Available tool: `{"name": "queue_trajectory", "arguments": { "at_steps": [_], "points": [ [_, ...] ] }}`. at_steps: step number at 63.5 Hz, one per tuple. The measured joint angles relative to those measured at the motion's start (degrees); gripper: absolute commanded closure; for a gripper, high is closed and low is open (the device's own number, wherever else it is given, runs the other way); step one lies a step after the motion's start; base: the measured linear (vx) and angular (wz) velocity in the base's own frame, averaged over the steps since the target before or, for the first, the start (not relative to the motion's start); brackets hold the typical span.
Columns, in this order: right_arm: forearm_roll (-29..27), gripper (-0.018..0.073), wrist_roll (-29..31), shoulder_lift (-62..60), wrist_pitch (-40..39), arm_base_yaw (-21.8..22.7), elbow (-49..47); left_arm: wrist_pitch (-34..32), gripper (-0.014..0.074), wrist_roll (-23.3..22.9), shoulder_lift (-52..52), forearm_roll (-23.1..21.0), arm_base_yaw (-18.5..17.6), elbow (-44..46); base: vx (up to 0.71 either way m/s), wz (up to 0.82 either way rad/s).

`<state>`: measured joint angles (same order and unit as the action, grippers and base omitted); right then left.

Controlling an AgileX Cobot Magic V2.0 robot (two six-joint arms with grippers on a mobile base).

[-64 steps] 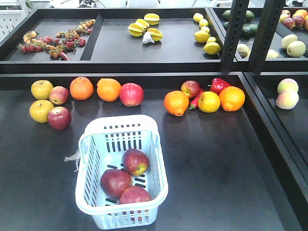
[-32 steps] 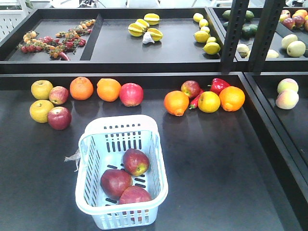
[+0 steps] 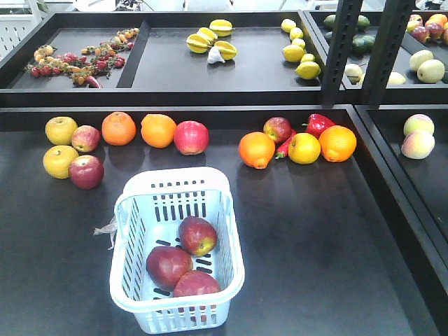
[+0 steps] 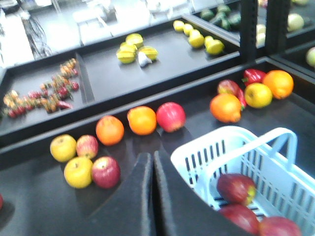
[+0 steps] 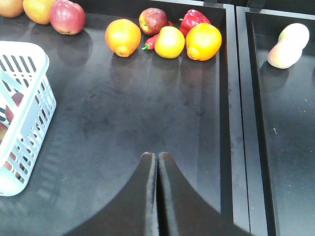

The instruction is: Pick three apples into basket with both arms

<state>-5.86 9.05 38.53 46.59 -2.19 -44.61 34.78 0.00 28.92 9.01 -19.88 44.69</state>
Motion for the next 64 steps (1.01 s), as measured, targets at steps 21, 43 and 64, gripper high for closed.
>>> {"name": "queue_trajectory", "arguments": {
  "at_steps": [21,43,64],
  "points": [
    [0.0,0.0568,0.0,0.0,0.0,0.0,0.0,-19.4,0.0604,0.0,-15.9,-1.3,9.8,-25.5,0.0,0.0],
    [0.0,0.0568,0.0,0.0,0.0,0.0,0.0,-28.3,0.0604,0.0,-29.1,-8.0,18.0,-44.8,0.0,0.0],
    [0.1,0.0568,0.0,0.0,0.1,0.0,0.0,-31.1,0.0604,0.0,-29.3,-9.0,18.1,-46.1,0.0,0.0]
  ]
}}
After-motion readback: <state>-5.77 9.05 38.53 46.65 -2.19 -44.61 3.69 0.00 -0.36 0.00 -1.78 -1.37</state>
